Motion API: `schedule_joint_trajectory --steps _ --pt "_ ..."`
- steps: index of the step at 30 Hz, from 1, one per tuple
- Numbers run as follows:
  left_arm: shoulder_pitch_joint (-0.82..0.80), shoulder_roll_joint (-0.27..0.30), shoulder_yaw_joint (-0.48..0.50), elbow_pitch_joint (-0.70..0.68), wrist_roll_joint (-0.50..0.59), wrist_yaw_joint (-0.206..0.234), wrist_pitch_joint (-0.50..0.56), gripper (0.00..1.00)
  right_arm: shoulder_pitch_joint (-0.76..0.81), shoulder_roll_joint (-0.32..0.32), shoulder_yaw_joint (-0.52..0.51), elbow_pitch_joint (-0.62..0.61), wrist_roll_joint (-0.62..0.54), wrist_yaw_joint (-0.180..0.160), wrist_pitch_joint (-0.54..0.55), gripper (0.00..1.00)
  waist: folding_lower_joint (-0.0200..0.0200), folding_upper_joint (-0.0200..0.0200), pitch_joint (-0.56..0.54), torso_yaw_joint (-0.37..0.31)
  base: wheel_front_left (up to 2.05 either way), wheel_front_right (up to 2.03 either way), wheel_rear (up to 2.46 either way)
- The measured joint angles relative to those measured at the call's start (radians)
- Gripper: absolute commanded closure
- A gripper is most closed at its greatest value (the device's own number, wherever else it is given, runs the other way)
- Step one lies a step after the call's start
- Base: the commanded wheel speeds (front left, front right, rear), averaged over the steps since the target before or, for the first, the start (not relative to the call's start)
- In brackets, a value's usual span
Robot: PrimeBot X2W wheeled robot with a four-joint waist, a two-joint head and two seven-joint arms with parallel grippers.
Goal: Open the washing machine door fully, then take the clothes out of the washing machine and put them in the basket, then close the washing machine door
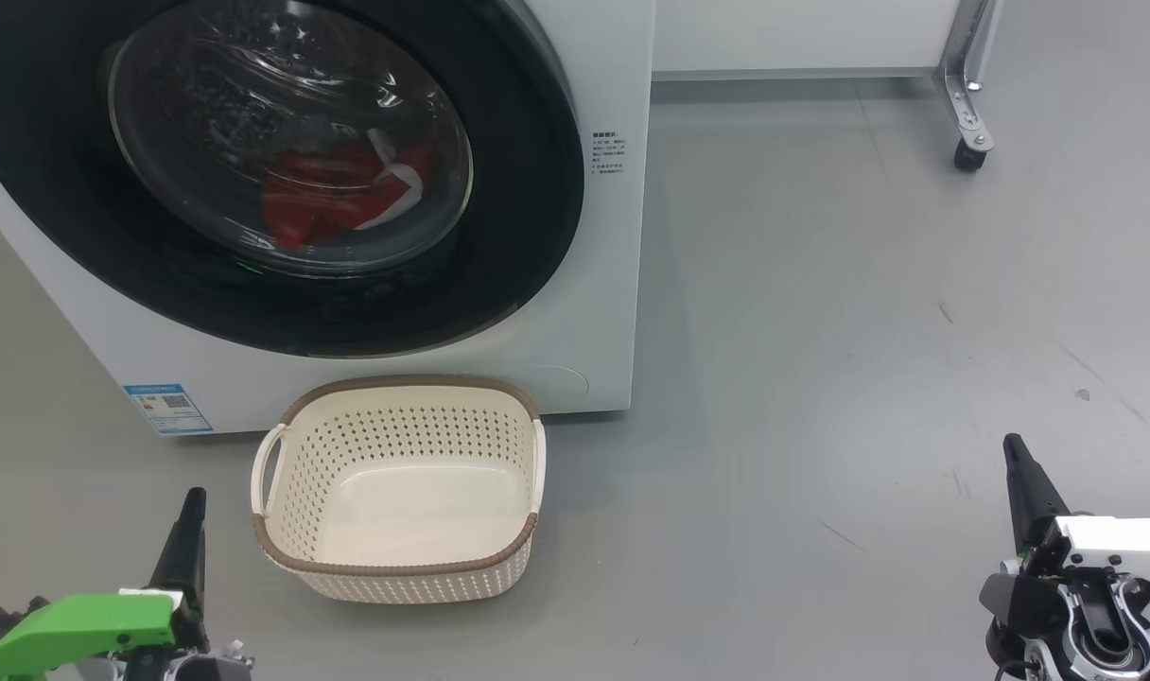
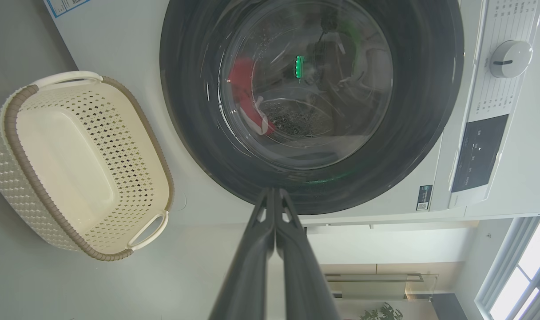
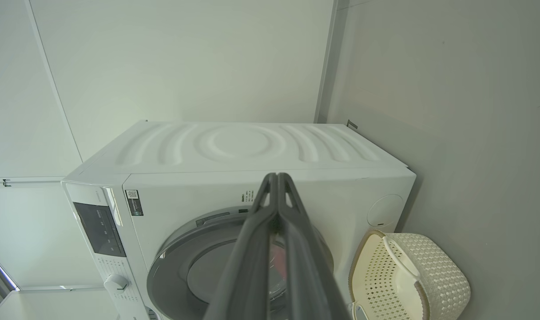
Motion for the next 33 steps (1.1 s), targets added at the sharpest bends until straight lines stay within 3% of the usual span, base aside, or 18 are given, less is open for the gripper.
schedule_joint_trajectory --steps 21,22,23,24,25,33 --pt "0.003 -0.004 0.002 0.007 0.001 0.0 0.003 1.0 0.003 0.003 -0.002 0.005 -0.001 -0.001 0.002 1.0 0.0 0.0 0.0 0.0 0.0 0.0 0.0" --pt "0.01 -0.009 0.001 0.018 0.0 0.001 0.002 0.0 0.009 0.008 -0.002 0.016 -0.001 -0.001 0.002 0.0 0.0 0.0 0.0 0.0 0.0 0.0 0.0" --pt "0.02 -0.016 0.0 0.028 -0.001 0.001 0.002 0.0 0.02 0.015 -0.001 0.026 -0.001 -0.001 0.002 0.0 0.0 0.0 0.0 0.0 0.0 0.0 0.0" --pt "0.03 -0.023 -0.002 0.04 -0.001 0.001 0.002 1.0 0.031 0.022 0.0 0.037 -0.001 -0.001 0.002 1.0 0.0 0.0 0.0 0.0 0.0 0.0 0.0" --pt "0.04 -0.03 -0.004 0.051 -0.001 0.001 0.002 0.0 0.043 0.029 0.0 0.047 -0.001 -0.001 0.002 0.0 0.0 0.0 0.0 0.0 0.0 0.0 0.0" --pt "0.053 -0.036 -0.011 0.056 0.0 0.001 -0.015 0.0 0.059 0.035 0.001 0.043 -0.01 -0.001 -0.012 0.0 0.0 0.0 0.001 -0.001 0.0 0.0 0.0"
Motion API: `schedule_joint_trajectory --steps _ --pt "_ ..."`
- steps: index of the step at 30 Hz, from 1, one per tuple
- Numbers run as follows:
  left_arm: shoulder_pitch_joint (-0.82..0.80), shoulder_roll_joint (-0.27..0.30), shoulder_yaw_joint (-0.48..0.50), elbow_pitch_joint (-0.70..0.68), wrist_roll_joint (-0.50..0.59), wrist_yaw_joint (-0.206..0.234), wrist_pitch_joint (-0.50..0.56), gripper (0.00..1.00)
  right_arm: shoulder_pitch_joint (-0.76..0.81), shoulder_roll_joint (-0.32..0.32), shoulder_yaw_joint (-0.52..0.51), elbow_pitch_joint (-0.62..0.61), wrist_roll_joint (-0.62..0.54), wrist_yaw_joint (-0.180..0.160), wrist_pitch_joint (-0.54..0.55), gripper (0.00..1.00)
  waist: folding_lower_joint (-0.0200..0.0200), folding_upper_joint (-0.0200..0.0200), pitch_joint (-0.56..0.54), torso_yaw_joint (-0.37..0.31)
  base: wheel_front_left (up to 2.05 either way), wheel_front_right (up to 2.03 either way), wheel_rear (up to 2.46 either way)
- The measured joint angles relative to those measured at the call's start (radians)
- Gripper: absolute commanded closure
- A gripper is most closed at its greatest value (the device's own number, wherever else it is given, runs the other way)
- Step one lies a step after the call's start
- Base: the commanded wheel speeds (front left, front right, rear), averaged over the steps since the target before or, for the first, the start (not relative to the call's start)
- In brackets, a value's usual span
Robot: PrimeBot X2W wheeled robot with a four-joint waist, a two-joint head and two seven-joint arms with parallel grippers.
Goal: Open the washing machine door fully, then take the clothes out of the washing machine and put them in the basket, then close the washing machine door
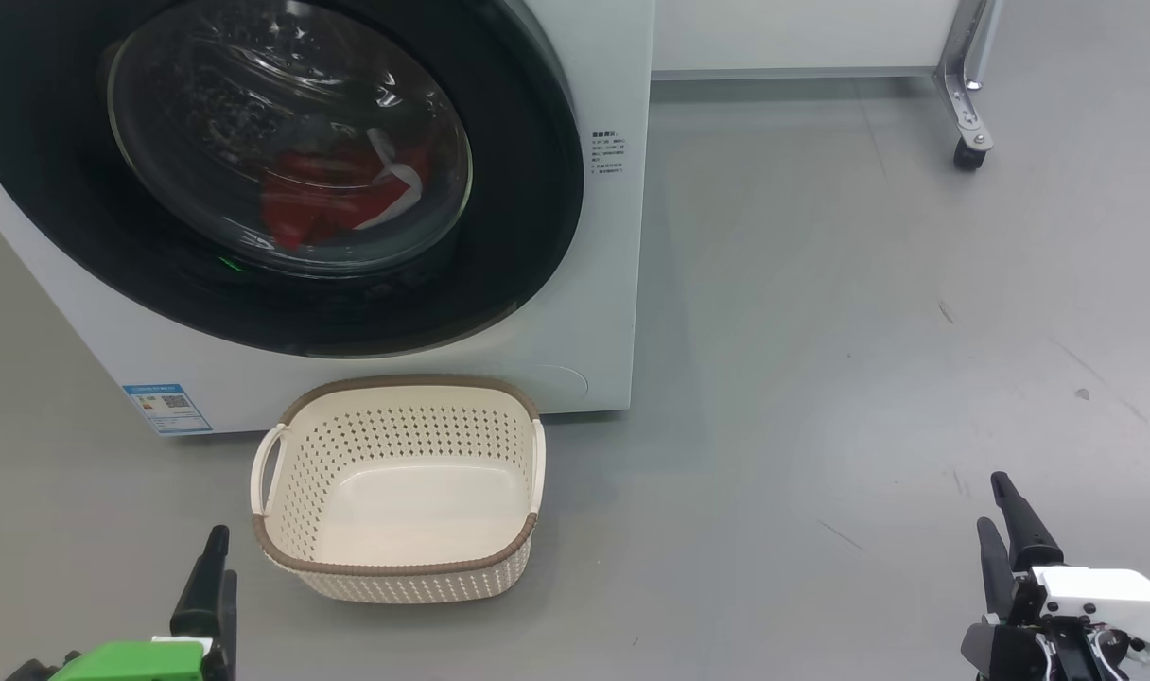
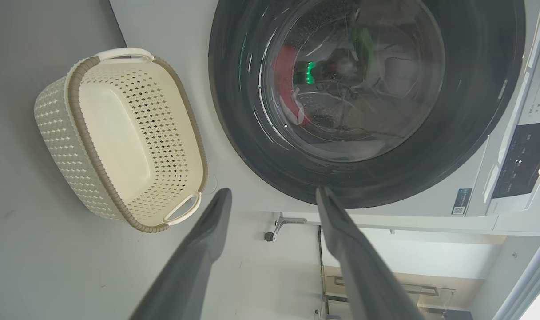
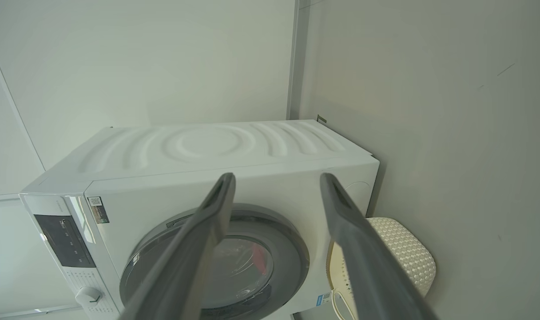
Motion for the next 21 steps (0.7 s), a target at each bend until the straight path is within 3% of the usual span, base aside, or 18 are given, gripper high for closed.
schedule_joint_trajectory --steps 21 --pt "-0.003 -0.005 0.023 -0.022 0.108 0.0 -0.053 0.0 -0.001 0.001 -0.001 -0.064 -0.08 0.0 -0.056 0.0 0.0 0.0 0.001 0.001 0.0 0.0 0.0"
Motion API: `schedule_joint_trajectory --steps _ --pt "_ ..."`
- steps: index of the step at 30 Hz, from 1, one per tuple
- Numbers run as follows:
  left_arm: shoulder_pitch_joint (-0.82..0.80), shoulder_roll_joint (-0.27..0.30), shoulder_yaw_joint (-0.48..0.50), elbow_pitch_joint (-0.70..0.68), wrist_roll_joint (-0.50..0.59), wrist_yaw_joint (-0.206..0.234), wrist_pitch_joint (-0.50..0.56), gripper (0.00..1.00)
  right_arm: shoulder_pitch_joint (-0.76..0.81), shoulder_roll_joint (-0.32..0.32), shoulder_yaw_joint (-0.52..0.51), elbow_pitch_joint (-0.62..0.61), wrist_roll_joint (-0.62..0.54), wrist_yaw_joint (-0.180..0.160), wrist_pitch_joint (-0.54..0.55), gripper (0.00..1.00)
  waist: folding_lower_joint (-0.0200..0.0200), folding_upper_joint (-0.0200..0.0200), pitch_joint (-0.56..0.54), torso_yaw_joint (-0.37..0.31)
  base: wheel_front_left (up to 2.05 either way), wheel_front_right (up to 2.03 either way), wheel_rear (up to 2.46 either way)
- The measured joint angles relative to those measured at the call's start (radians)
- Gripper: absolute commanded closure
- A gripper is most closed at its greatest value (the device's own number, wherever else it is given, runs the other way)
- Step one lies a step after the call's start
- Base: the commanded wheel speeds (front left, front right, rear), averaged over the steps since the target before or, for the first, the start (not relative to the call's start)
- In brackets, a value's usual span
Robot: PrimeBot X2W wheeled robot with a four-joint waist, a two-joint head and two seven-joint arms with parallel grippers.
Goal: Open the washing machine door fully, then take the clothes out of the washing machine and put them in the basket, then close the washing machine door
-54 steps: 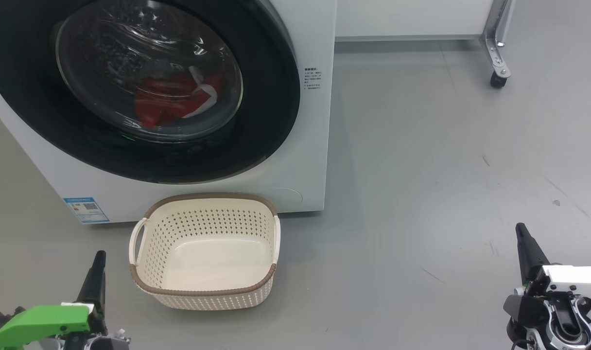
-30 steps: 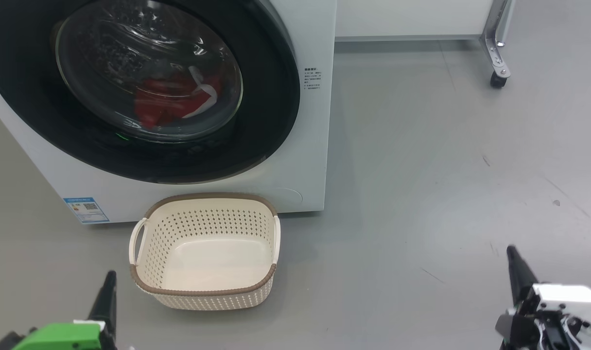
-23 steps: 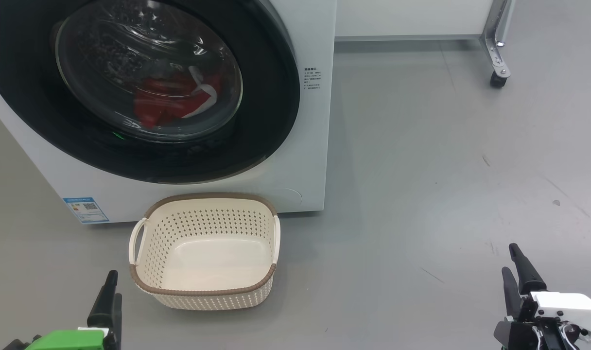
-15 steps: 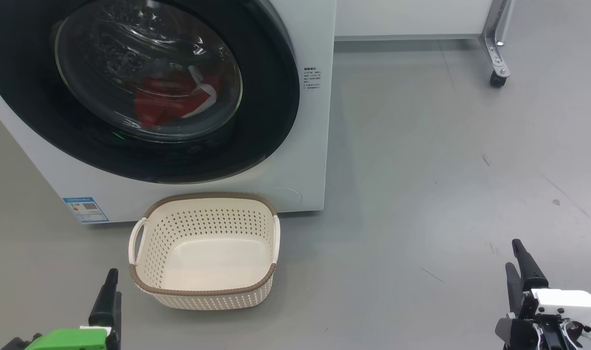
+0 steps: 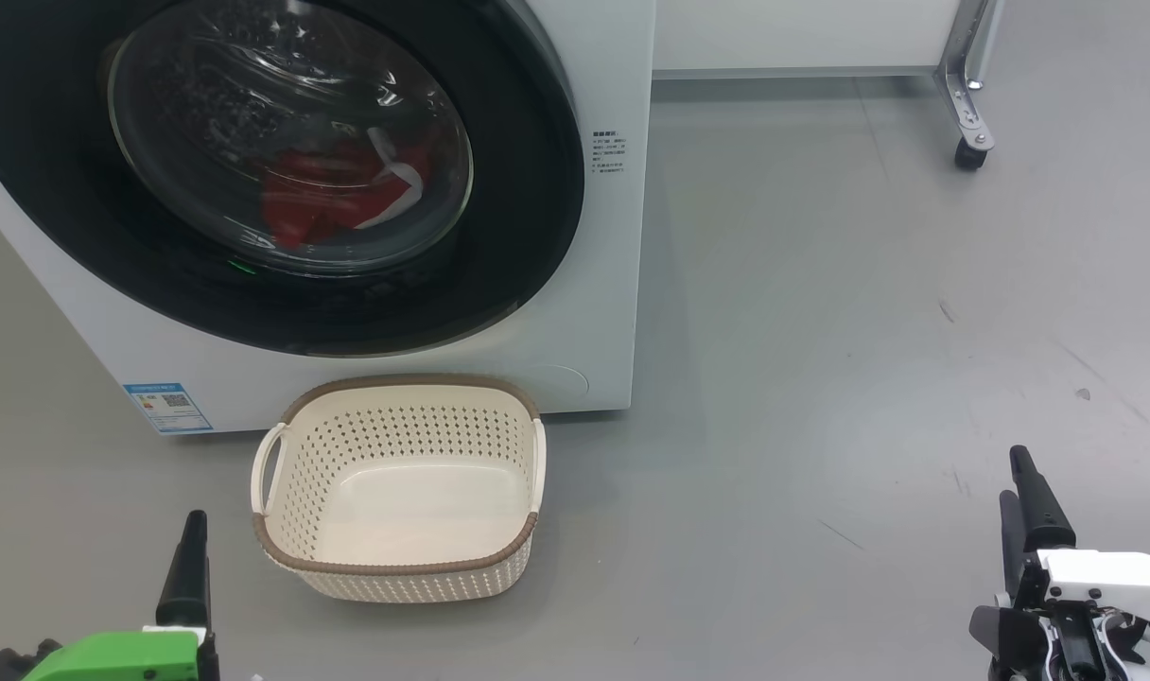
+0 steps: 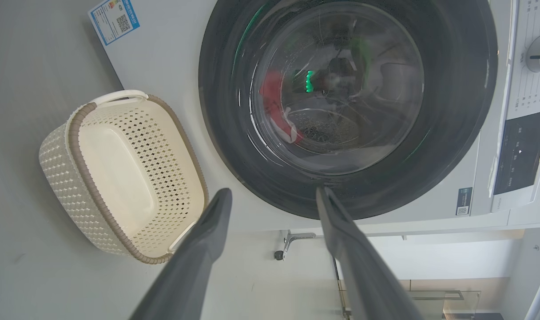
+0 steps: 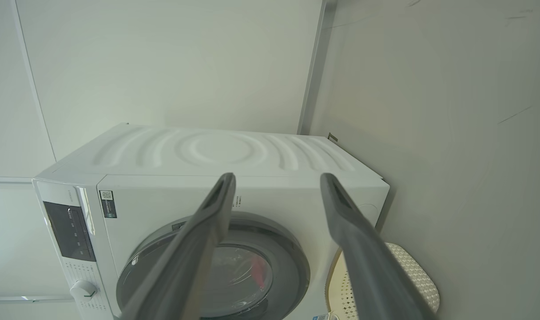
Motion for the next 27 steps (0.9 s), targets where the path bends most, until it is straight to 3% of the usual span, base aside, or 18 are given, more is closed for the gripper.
schedule_joint_trajectory --steps 15,27 --pt "-0.008 -0.007 0.027 -0.046 0.1 0.0 -0.041 0.0 -0.001 -0.001 0.013 -0.054 -0.163 -0.002 -0.043 0.0 0.0 0.0 -0.001 0.002 0.0 0.0 0.0" --pt "-0.009 -0.009 0.011 -0.09 0.328 0.0 -0.072 0.0 -0.002 0.002 0.008 -0.099 -0.321 -0.027 -0.077 0.0 0.0 0.0 0.0 0.003 0.0 0.0 0.0"
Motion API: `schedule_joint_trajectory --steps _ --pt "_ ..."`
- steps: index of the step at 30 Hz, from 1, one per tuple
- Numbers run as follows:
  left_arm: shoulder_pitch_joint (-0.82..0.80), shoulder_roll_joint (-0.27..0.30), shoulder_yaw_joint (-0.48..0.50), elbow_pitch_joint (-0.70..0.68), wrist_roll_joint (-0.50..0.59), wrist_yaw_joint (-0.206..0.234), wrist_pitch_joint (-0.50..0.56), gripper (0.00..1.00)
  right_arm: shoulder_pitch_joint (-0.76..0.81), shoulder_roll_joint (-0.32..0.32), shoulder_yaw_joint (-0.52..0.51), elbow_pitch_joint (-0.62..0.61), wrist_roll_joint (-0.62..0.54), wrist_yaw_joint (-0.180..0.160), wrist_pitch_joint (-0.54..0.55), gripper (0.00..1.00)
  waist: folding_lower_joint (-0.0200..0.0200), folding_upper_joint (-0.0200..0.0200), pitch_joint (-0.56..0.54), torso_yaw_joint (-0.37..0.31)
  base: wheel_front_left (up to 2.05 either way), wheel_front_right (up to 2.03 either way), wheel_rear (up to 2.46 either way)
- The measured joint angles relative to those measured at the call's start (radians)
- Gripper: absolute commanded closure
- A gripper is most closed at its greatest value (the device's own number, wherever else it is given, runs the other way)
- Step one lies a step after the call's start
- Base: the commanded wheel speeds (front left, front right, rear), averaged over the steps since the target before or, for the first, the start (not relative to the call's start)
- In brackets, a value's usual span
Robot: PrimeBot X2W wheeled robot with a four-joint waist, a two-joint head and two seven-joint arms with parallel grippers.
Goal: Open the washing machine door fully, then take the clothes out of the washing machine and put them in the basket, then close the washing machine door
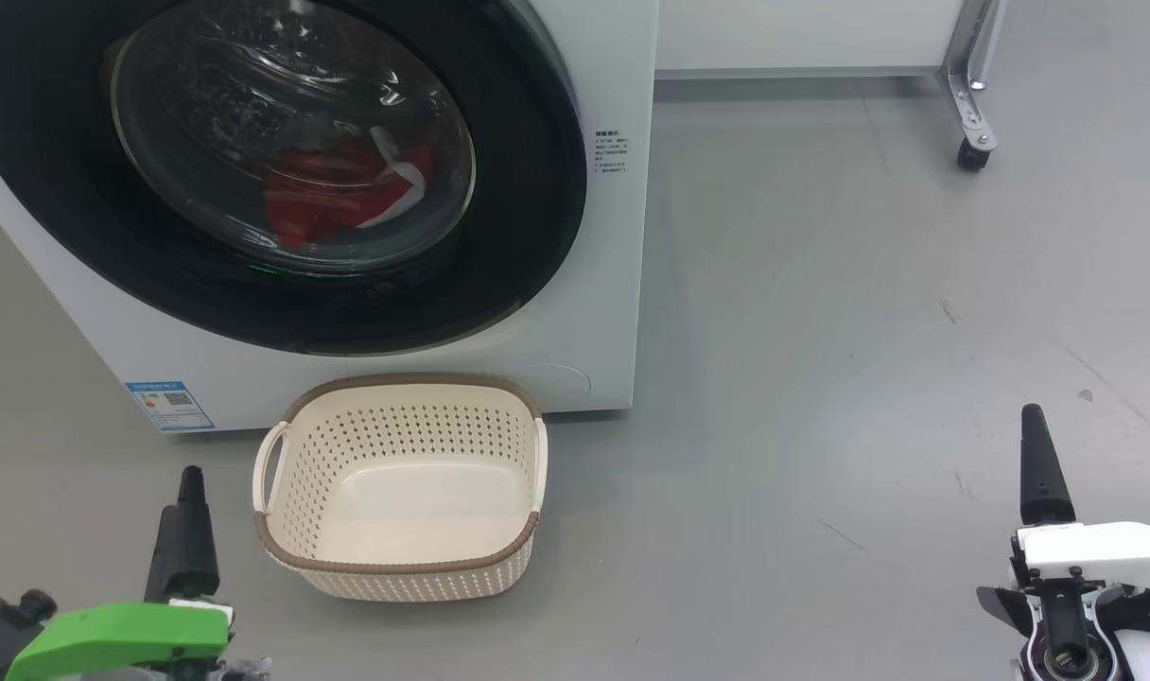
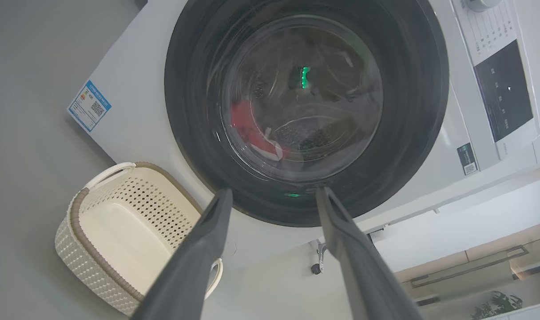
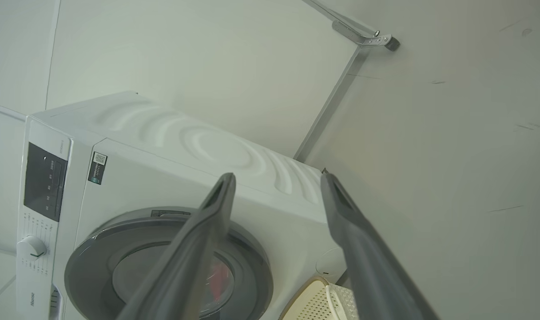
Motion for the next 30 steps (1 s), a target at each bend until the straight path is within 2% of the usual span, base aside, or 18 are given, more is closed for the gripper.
schedule_joint_trajectory --steps 3,15,21,26,30 --pt "0.0 -0.002 -0.006 -0.023 0.073 0.003 -0.009 0.0 0.0 0.001 0.0 -0.013 -0.033 -0.009 -0.01 0.0 0.0 0.0 0.001 0.001 0.0 0.0 0.0" --pt "-0.005 -0.002 -0.037 -0.07 0.278 0.067 -0.044 0.0 0.0 0.0 0.023 -0.046 -0.246 -0.033 -0.043 0.0 0.0 0.0 0.008 0.006 0.0 0.0 0.0" --pt "-0.005 -0.004 -0.077 -0.088 0.419 0.093 -0.06 0.0 0.0 0.0 0.038 -0.056 -0.344 -0.045 -0.061 0.0 0.0 0.0 0.011 0.009 0.0 0.0 0.0" --pt "-0.005 -0.004 -0.122 -0.101 0.56 0.114 -0.072 0.0 -0.001 -0.047 0.083 -0.068 -0.525 -0.059 -0.077 0.0 0.0 0.0 0.014 0.011 0.0 0.0 0.0" --pt "-0.005 -0.004 -0.152 -0.109 0.648 0.134 -0.083 0.0 -0.002 -0.037 0.1 -0.072 -0.584 -0.072 -0.088 0.0 0.0 0.0 0.015 0.011 0.0 0.0 0.0"
